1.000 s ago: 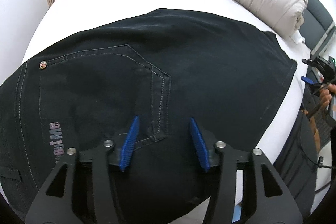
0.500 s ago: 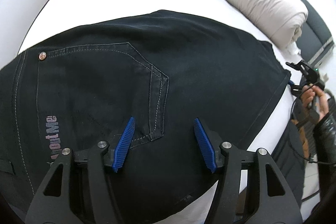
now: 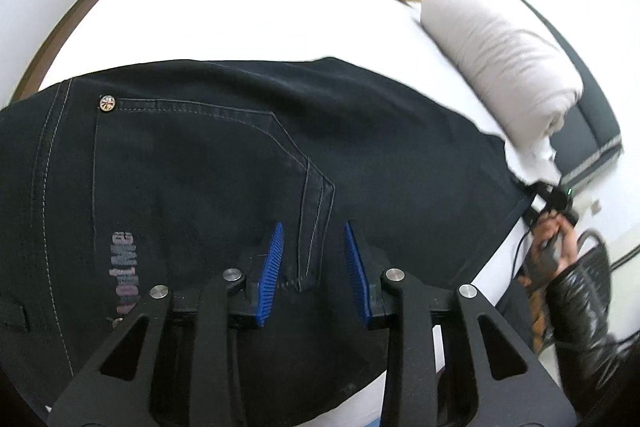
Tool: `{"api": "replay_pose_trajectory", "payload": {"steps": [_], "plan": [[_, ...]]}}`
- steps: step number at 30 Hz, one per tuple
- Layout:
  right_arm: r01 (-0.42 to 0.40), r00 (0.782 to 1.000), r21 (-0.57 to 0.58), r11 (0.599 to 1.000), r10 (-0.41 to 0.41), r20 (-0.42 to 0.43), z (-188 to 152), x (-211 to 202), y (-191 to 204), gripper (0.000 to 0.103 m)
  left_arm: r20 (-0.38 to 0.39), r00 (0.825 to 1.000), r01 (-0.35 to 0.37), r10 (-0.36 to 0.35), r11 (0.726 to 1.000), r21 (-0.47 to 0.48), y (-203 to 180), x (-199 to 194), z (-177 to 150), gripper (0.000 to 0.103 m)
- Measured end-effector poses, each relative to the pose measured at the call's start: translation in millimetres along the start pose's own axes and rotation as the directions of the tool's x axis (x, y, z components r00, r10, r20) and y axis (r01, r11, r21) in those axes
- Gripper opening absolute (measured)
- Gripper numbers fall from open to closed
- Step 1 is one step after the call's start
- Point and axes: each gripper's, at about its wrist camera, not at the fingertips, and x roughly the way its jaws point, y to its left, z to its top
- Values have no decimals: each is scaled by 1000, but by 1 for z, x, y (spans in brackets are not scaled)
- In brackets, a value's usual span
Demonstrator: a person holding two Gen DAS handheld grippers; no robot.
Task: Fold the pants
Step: 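Grasp the folded jeans edge with the right tool near the left tool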
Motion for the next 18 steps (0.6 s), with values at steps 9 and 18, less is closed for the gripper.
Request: {"api": "replay_pose_trajectory", "payload": {"steps": [9, 18], "plan": [[157, 985, -642, 751, -163, 51, -104, -1, 146, 5, -21, 999, 41, -44, 994, -104, 19, 17, 6, 28], [200, 914, -980, -3, -360, 188, -324, 73, 164, 8, -28, 978, 198, -206, 964, -176, 1, 33, 18, 69]]}}
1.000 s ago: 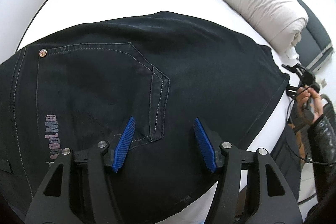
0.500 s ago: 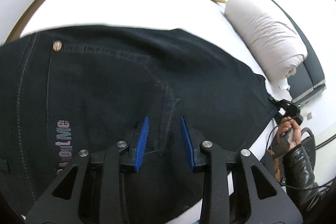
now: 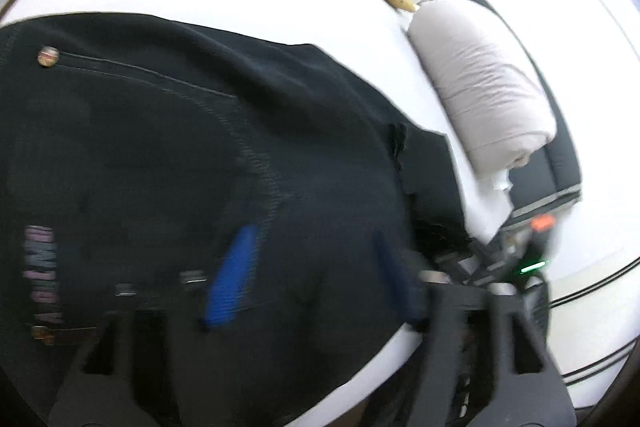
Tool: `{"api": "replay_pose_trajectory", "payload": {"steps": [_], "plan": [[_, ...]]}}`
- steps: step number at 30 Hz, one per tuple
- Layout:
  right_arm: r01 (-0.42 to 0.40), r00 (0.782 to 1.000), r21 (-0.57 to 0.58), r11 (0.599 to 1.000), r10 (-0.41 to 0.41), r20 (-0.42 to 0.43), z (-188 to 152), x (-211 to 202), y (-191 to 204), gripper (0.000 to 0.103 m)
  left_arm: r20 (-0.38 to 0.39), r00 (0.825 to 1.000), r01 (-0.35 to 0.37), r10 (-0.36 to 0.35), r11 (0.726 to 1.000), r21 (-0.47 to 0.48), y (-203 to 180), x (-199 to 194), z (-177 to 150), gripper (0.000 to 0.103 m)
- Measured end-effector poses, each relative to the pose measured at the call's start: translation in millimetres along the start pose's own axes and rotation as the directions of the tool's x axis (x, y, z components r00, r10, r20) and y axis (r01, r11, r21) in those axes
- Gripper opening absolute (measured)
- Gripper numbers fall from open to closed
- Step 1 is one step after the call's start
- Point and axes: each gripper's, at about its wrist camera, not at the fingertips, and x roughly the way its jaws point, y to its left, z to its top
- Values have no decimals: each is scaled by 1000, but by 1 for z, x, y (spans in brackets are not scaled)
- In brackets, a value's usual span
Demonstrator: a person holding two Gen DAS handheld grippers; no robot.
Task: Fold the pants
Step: 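Grasp the folded jeans edge with the right tool near the left tool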
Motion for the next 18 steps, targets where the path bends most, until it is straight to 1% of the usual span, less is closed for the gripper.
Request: {"api": "replay_pose_trajectory", "payload": {"steps": [3, 4, 7, 8, 9, 11, 13, 15, 16, 17, 18], "plan": [[61, 998, -17, 998, -60, 28, -1, -4, 7, 9, -30, 998, 56, -56, 998, -21, -9, 13, 9, 70], [85, 996, -32, 996, -83, 44, 1, -9, 10, 9, -39, 997, 71, -73, 997, -32, -14, 19, 13, 72], [162, 982, -116, 980, -149, 113, 6, -29, 26, 9, -82, 986, 138, -143, 989, -57, -28, 41, 28, 73], [174, 979, -131, 976, -157, 130, 8, -35, 30, 9, -92, 984, 147, -152, 987, -62, -32, 47, 32, 73], [183, 975, -144, 972, -161, 153, 11, -43, 36, 9, -105, 982, 151, -158, 986, -66, -39, 56, 40, 73], [183, 973, -154, 971, -157, 167, 16, -51, 45, 9, -129, 978, 157, -164, 986, -64, -46, 68, 50, 76], [166, 975, -170, 971, -135, 178, 21, -58, 61, 9, -157, 975, 147, -158, 986, -76, -47, 80, 59, 76], [144, 976, -186, 972, -108, 188, 26, -62, 75, 9, -176, 971, 149, -161, 985, -82, -45, 84, 64, 76], [130, 977, -198, 971, -91, 193, 29, -64, 84, 9, -183, 970, 147, -158, 986, -72, -45, 84, 66, 73], [119, 977, -218, 969, -75, 202, 32, -66, 94, 9, -190, 970, 142, -151, 988, -58, -44, 83, 68, 67], [111, 976, -238, 965, -61, 208, 34, -68, 102, 9, -200, 969, 139, -146, 989, -47, -45, 85, 70, 46]]}}
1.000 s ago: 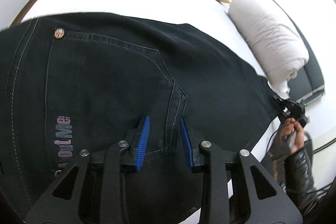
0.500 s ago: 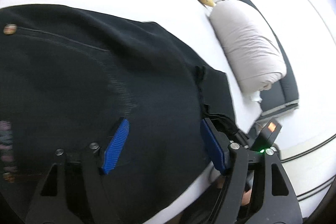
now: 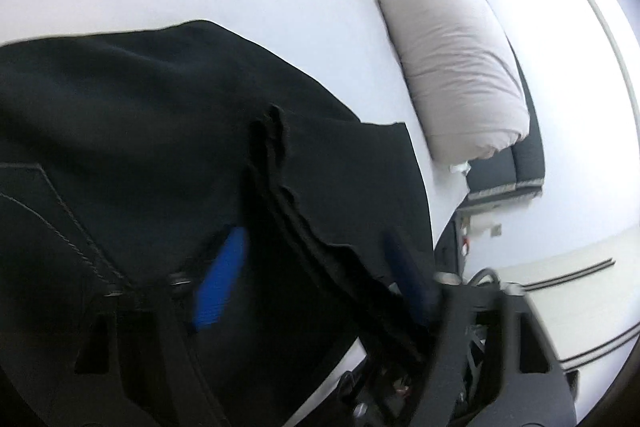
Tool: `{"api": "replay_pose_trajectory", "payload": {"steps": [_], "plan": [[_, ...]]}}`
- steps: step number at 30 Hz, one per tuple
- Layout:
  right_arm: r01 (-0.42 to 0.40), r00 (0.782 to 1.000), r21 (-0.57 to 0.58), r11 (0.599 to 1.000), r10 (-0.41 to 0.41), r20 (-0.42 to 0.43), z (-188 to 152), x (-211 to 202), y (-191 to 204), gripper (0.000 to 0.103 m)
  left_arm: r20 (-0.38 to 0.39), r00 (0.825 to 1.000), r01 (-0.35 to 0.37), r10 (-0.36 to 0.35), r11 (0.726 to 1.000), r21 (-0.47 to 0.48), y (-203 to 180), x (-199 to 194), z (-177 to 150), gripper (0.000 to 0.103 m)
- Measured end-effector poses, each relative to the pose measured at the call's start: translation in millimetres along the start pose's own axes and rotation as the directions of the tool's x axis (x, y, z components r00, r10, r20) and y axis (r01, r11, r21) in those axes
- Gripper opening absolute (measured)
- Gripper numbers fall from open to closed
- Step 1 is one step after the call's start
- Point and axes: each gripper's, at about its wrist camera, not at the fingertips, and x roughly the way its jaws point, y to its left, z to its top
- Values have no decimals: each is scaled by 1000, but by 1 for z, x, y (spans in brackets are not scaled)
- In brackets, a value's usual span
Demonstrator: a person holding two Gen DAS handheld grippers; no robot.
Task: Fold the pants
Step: 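Grasp the folded jeans edge with the right tool near the left tool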
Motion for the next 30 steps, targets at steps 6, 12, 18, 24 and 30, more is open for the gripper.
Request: {"api": "replay_pose_trajectory", "payload": {"steps": [6, 12, 18, 24, 30], "plan": [[-63, 997, -81, 995, 66, 30, 12, -7, 32, 9, 31, 999, -29, 28, 1000, 6, 10, -22, 11, 14], [-91, 996, -102, 991, 92, 6, 9, 2, 32, 9, 51, 996, -67, 68, 998, -17, 26, -45, 5, 13], [-210, 974, -70, 975, 203, -103, -9, 24, 32, 21, 69, 983, -168, 170, 985, -29, 41, -42, -3, 13], [-509, 852, 173, 844, 522, -43, -25, 2, -39, 71, 227, 915, -360, 333, 929, 89, -13, -62, -17, 14], [-612, 706, 571, 548, 704, 80, -46, 62, -181, 37, 198, 870, -492, 450, 809, 322, -58, -4, -35, 14]]}}
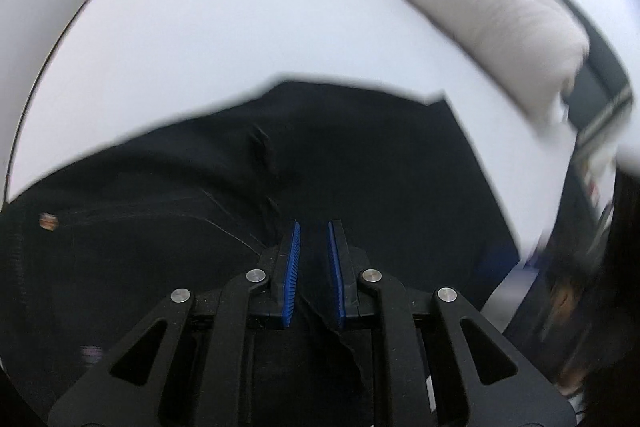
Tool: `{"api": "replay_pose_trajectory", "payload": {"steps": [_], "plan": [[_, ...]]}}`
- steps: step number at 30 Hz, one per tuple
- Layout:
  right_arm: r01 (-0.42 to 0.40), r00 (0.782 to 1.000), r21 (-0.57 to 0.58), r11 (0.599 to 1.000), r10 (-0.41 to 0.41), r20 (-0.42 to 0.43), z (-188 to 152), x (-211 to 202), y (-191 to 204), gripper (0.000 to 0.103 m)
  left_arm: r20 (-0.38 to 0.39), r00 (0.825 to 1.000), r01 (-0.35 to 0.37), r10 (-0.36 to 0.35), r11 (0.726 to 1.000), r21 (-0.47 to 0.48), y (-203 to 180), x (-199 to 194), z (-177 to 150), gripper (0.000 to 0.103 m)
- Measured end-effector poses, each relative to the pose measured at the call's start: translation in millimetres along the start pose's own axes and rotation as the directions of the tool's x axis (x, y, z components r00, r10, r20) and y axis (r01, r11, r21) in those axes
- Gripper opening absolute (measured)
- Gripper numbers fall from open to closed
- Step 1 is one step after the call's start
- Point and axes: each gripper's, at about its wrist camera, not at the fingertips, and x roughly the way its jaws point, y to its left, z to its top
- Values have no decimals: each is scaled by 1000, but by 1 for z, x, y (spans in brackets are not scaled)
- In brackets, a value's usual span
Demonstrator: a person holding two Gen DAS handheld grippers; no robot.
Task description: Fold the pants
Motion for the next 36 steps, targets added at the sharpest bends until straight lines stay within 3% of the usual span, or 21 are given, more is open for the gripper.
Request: {"api": "replay_pose_trajectory", "payload": {"steps": [2, 4, 6, 9, 11, 12, 13, 20, 25, 29, 31, 33, 36], "plan": [[-75, 997, 115, 991, 72, 27, 28, -8, -53, 35, -49, 997, -51, 53, 998, 39, -9, 21, -12, 13], [-114, 993, 173, 978, 109, 36, 46, -4, -82, 33, -22, 998, -62, 63, 996, 60, -13, 22, -15, 13], [-186, 982, 217, 958, 186, 22, 67, 12, -112, 33, -34, 997, -62, 64, 996, 56, -12, 21, -14, 13], [-219, 970, 292, 931, 239, -35, 94, 53, -154, 33, -42, 997, -57, 59, 997, 50, -11, 23, -13, 13], [-209, 970, 322, 923, 237, -50, 94, 68, -165, 19, -44, 997, -60, 62, 997, 52, 0, 20, -14, 13], [-218, 966, 350, 911, 252, -56, 88, 74, -170, 8, -47, 997, -60, 63, 997, 50, -8, 25, -12, 13], [-230, 963, 362, 903, 266, -52, 86, 75, -173, 5, -49, 997, -59, 61, 997, 46, -8, 26, -11, 13], [-256, 950, 340, 905, 301, -86, 9, 45, -138, 5, -43, 997, -65, 67, 997, 50, 12, 22, -16, 13], [-225, 954, 356, 907, 279, -109, -41, 19, -123, 6, -37, 997, -62, 63, 997, 45, 12, 24, -27, 13], [-203, 959, 386, 900, 262, -106, -67, 4, -119, 6, -33, 998, -59, 60, 997, 41, 13, 26, -32, 13], [-208, 960, 441, 873, 268, -78, -79, 3, -129, 0, -31, 998, -58, 59, 998, 39, 14, 27, -32, 13], [-208, 961, 487, 848, 269, -59, -83, 4, -136, 0, -28, 998, -56, 57, 998, 41, 15, 26, -33, 13], [-187, 970, 485, 854, 240, -48, -84, 4, -135, 0, -28, 998, -53, 54, 998, 38, 15, 24, -32, 13]]}}
